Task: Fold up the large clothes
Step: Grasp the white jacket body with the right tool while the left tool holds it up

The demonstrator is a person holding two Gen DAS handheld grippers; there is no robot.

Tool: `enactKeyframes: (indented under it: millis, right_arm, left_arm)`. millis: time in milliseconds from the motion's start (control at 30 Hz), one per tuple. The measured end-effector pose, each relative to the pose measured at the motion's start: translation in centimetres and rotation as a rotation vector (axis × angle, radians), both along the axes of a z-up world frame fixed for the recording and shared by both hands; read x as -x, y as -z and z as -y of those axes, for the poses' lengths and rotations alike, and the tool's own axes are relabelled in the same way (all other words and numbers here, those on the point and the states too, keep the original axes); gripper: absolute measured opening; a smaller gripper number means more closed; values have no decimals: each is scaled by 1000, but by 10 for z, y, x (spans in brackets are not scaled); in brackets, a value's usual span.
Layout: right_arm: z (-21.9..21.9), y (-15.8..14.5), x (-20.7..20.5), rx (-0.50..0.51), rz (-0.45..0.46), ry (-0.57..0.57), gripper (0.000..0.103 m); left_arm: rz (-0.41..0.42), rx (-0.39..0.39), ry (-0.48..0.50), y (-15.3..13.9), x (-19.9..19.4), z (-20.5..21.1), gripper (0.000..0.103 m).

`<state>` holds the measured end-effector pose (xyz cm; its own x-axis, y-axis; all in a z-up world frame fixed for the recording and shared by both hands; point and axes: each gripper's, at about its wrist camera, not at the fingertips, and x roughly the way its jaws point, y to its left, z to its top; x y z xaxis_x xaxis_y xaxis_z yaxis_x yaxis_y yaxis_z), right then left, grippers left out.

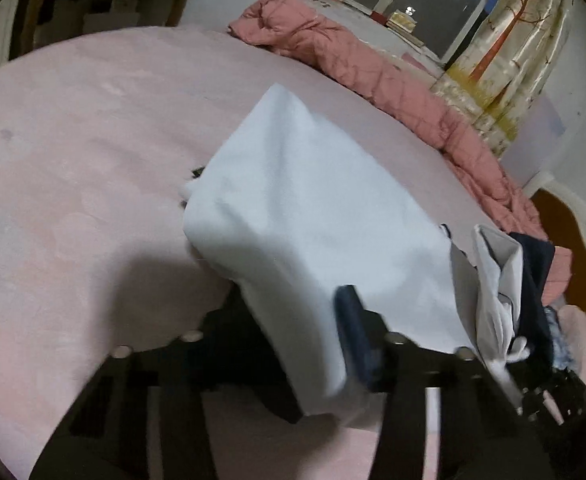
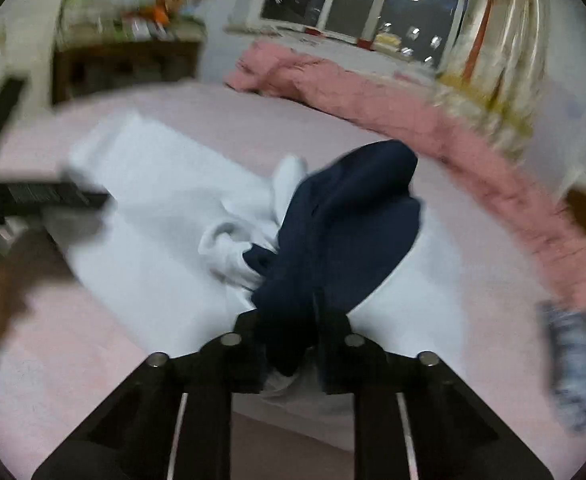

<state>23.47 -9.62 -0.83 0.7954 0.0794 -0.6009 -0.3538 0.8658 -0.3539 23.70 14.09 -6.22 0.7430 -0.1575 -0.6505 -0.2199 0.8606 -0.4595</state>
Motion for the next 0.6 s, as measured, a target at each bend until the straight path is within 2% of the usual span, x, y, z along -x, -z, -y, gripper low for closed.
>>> enactKeyframes:
  millis: [33, 67, 133, 200, 300, 367, 400, 467, 500, 600]
  right_arm:
    - [-3, 3, 4, 54, 9, -2, 17]
    - [-5, 6, 7, 64, -14, -19, 17]
    - [-1, 4, 8, -11, -45, -56, 18]
    - [3, 4, 7, -73, -83, -70, 18]
    - [16, -2, 5, -149, -134, -93, 21]
    - [39, -11, 2, -311, -188, -107, 29]
    - [55, -15, -1, -396, -224, -108, 37]
    - [81, -23, -3, -558, -275, -115, 42]
    - [97, -29, -4, -644, -278, -123, 44]
    - [124, -40, -2, -735, -209, -73, 44]
  left_arm:
    - [14, 16, 2, 0, 1, -1, 31]
    - [31, 30, 0, -1, 1, -1, 27]
    - [86, 34, -11, -9, 4, 0, 22]
    - [162, -2, -18, -21, 14, 5, 21]
    - [280, -107, 11, -48, 21, 26, 18]
    - [336, -183, 39, -64, 26, 43, 17]
    - [358, -202, 60, -70, 26, 49, 17]
    - [370, -222, 88, -80, 27, 61, 16]
    - [376, -234, 91, -84, 27, 65, 16]
    - [404, -239, 108, -95, 25, 76, 16]
